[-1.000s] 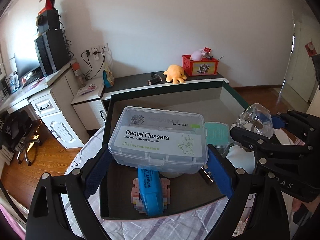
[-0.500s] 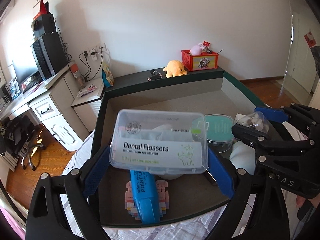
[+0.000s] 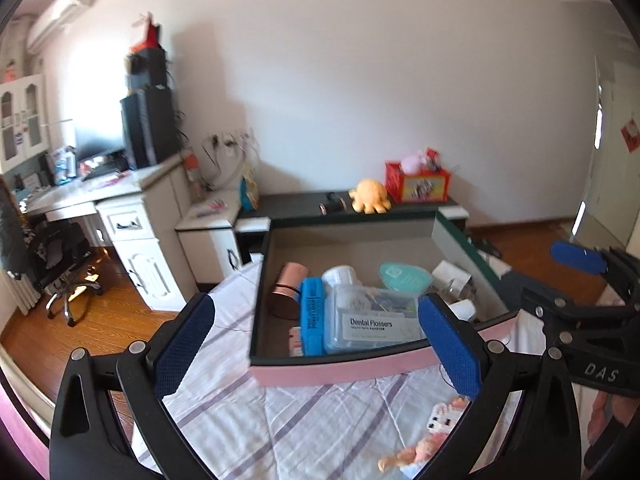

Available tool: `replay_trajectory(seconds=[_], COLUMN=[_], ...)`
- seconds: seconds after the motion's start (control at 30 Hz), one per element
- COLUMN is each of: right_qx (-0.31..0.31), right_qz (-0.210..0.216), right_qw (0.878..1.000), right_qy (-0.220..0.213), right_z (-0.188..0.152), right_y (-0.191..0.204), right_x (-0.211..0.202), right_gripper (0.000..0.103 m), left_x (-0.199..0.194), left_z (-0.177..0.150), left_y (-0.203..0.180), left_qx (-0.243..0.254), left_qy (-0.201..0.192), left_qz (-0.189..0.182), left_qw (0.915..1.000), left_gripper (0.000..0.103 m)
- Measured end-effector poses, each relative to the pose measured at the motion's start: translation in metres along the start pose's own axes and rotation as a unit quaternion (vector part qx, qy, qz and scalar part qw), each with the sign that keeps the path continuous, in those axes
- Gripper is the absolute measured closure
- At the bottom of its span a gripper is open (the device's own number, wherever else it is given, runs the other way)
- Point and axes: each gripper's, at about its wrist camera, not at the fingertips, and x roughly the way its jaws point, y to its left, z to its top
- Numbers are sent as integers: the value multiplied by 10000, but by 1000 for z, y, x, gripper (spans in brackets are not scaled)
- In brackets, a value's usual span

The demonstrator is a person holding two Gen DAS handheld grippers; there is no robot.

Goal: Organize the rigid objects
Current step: 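Withdraw both tools from the box back over the bed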

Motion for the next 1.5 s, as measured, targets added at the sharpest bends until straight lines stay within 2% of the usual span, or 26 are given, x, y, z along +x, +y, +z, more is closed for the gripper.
replay_trajectory(seconds=[0.1, 0.27, 0.43, 0.8, 1.13, 1.5], right_qx=[45, 165, 199, 145, 43, 38], right_qz=[61, 180, 273, 160, -10, -220], right_qw=[9997, 9973, 9955, 9911, 9866, 9849], right_qy=[-247, -693, -881, -1316, -1629, -1716], right_z=[-6, -21, -37, -59, -70, -75], right_y=[8, 21, 34, 55, 67, 71], right_x=[-38, -101, -149, -226, -268, -281], right_gripper=[18, 18, 17, 16, 16, 16], left_x=[-41, -105, -158, -236, -274, -276], left_z=[-6, -22, -32, -45, -51, -52], left_y=[3, 6, 7, 0, -4, -8], left_qx=[-78, -152, -225, -196, -156, -121], left_qy=[-263, -664, -905, -1419, -1668, -1670], left_qz=[-26, 167, 128, 328, 439, 428], left_qw=[9996, 9975, 9956, 9891, 9849, 9849], left_gripper=[0, 0, 0, 0, 0, 0])
